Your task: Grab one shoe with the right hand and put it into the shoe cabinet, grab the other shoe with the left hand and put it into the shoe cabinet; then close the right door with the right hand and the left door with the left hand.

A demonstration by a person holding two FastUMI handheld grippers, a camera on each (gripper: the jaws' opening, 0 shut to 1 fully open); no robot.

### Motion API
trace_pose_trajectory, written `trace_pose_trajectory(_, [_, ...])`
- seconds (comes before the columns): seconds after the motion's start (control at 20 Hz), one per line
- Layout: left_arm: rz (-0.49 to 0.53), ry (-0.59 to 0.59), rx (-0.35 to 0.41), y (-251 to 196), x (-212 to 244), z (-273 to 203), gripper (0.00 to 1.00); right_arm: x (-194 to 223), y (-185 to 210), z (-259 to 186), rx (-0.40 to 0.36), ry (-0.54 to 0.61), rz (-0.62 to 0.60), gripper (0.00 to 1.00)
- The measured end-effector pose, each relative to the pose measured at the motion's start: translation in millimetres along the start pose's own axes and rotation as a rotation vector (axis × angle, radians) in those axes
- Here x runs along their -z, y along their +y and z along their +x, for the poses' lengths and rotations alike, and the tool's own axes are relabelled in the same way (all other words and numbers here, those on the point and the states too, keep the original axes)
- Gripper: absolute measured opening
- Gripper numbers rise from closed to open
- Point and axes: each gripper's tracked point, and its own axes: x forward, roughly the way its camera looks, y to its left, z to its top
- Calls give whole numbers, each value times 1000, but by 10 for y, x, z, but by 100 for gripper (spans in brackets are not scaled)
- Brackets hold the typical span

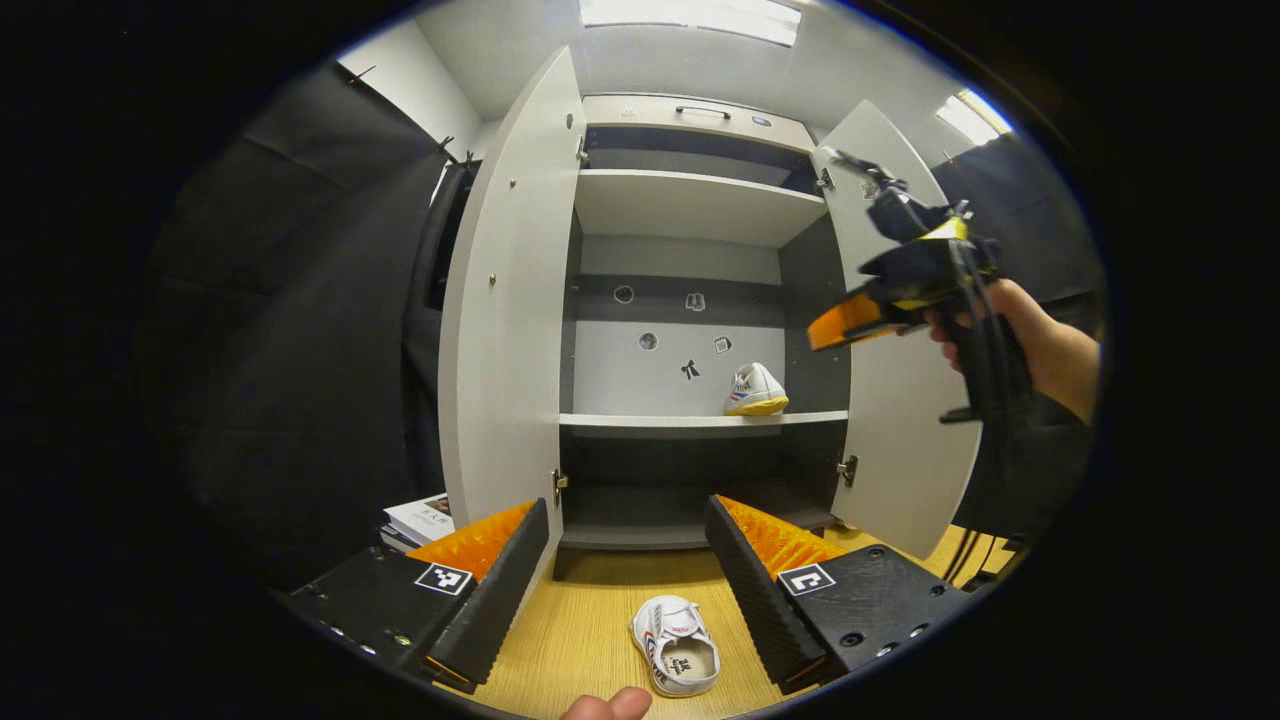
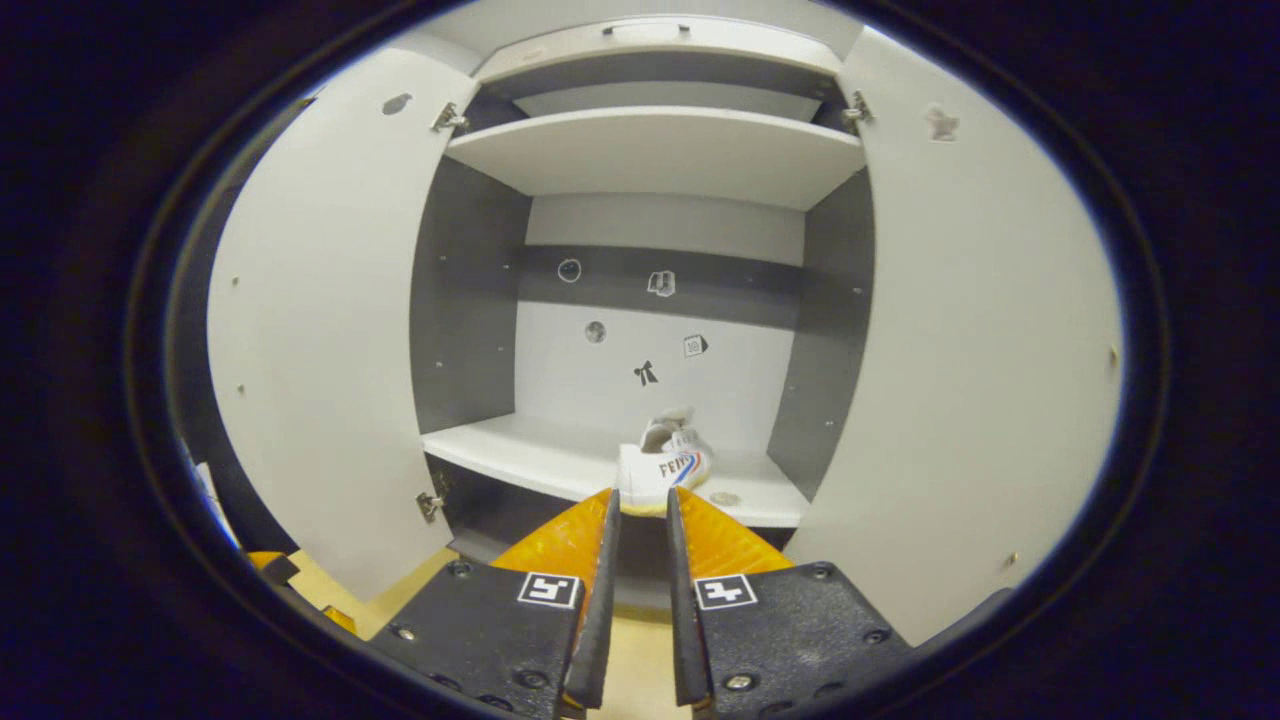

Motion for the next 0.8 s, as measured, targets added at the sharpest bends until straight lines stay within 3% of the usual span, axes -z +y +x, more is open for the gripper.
trace_pose_trajectory(0.15, [4,11,-8,-7,33,-28,95,227,-5,-399,13,-90,24,32])
trace_pose_trajectory(0.4, [45,24,-4,-70,74,-96,95,613,-105,-903,50,-136,43,50])
trace_pose_trajectory(0.6, [62,47,19,-202,160,-124,95,690,-190,-1140,76,-176,66,67])
trace_pose_trajectory(0.65, [61,55,24,-223,189,-123,95,695,-179,-1176,78,-191,66,77])
trace_pose_trajectory(0.8, [66,95,29,-272,334,-116,96,705,-188,-1284,71,-217,57,91])
